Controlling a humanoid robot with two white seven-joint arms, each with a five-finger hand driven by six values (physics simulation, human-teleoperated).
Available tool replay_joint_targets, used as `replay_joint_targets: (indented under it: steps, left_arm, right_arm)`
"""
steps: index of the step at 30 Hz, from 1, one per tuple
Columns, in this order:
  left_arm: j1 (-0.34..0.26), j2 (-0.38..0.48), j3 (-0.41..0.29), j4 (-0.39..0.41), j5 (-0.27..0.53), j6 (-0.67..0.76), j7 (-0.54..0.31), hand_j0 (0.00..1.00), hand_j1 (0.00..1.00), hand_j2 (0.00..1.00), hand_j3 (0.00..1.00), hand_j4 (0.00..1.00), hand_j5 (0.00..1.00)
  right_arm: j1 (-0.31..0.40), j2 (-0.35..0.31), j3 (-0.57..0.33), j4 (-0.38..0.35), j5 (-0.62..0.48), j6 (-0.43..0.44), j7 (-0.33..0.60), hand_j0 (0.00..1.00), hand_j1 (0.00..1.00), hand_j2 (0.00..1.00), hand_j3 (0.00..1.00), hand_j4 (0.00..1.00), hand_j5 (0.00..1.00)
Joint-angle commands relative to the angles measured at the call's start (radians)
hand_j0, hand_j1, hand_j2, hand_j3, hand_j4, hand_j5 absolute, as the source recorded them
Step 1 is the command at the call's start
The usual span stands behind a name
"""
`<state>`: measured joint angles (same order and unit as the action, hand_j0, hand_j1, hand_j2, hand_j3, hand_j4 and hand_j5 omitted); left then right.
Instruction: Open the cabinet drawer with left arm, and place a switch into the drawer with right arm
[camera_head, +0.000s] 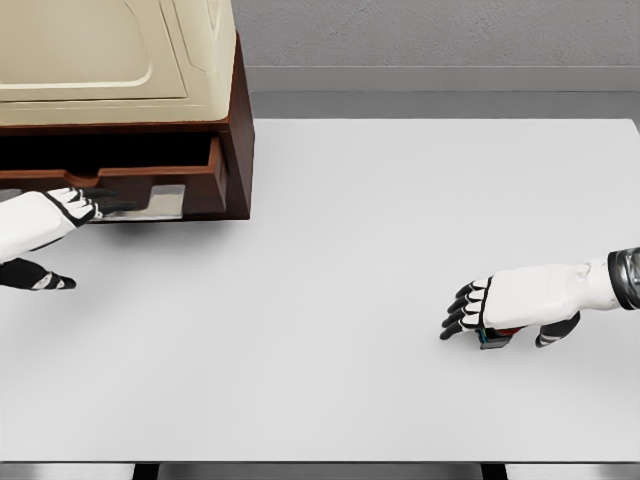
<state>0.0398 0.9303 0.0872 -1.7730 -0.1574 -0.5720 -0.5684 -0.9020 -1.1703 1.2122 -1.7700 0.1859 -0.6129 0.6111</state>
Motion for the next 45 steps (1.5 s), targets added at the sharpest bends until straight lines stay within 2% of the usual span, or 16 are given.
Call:
replay_joint_targets:
  steps: [1, 14, 20, 26, 31, 35, 40, 45]
  left_arm:
    - [0.005, -0.011, 0.009, -0.028, 0.151, -0.039, 0.001, 1.0, 1.0, 1.0, 1.0, 1.0, 1.0]
    - [0.011, -0.027, 0.065, -0.028, 0.154, -0.039, 0.004, 1.0, 1.0, 1.0, 1.0, 1.0, 1.0]
    - [0.035, -0.061, 0.187, -0.026, 0.176, -0.039, 0.002, 1.0, 1.0, 1.0, 1.0, 1.0, 1.0]
    - [0.045, -0.18, 0.269, -0.026, 0.174, -0.039, 0.002, 1.0, 1.0, 1.0, 1.0, 1.0, 1.0]
    - [0.049, -0.217, 0.27, -0.028, 0.173, -0.039, 0.001, 1.0, 1.0, 1.0, 1.0, 1.0, 1.0]
    - [0.063, -0.234, 0.255, -0.028, 0.167, -0.039, -0.004, 1.0, 1.0, 1.0, 1.0, 1.0, 1.0]
    - [0.077, -0.32, 0.253, -0.028, 0.159, -0.039, -0.004, 1.0, 1.0, 1.0, 1.0, 1.0, 1.0]
    - [0.077, -0.344, 0.255, -0.028, 0.156, -0.039, -0.005, 1.0, 1.0, 1.0, 1.0, 1.0, 1.0]
  right_arm:
    - [0.0, 0.0, 0.0, 0.0, -0.005, 0.002, 0.0, 1.0, 1.0, 1.0, 1.0, 1.0, 1.0]
    - [0.0, 0.0, 0.0, 0.0, -0.005, 0.002, 0.0, 1.0, 1.0, 1.0, 1.0, 1.0, 1.0]
    - [0.0, -0.002, 0.0, 0.0, -0.005, 0.002, 0.0, 1.0, 1.0, 1.0, 1.0, 1.0, 1.0]
    - [0.0, -0.003, 0.0, 0.0, 0.004, 0.002, 0.0, 0.96, 0.96, 0.96, 0.96, 0.96, 0.96]
    - [0.0, -0.002, 0.0, -0.002, 0.004, 0.002, 0.0, 0.87, 0.87, 0.87, 0.87, 0.87, 0.87]
    - [-0.002, -0.002, 0.0, -0.002, 0.004, 0.002, 0.0, 0.83, 0.83, 0.83, 0.83, 0.83, 0.83]
    - [-0.002, 0.0, 0.0, 0.0, 0.004, 0.002, 0.0, 0.78, 0.78, 0.78, 0.78, 0.78, 0.78]
    - [-0.002, 0.0, 0.0, 0.0, 0.004, 0.002, 0.0, 0.7, 0.7, 0.7, 0.7, 0.7, 0.7]
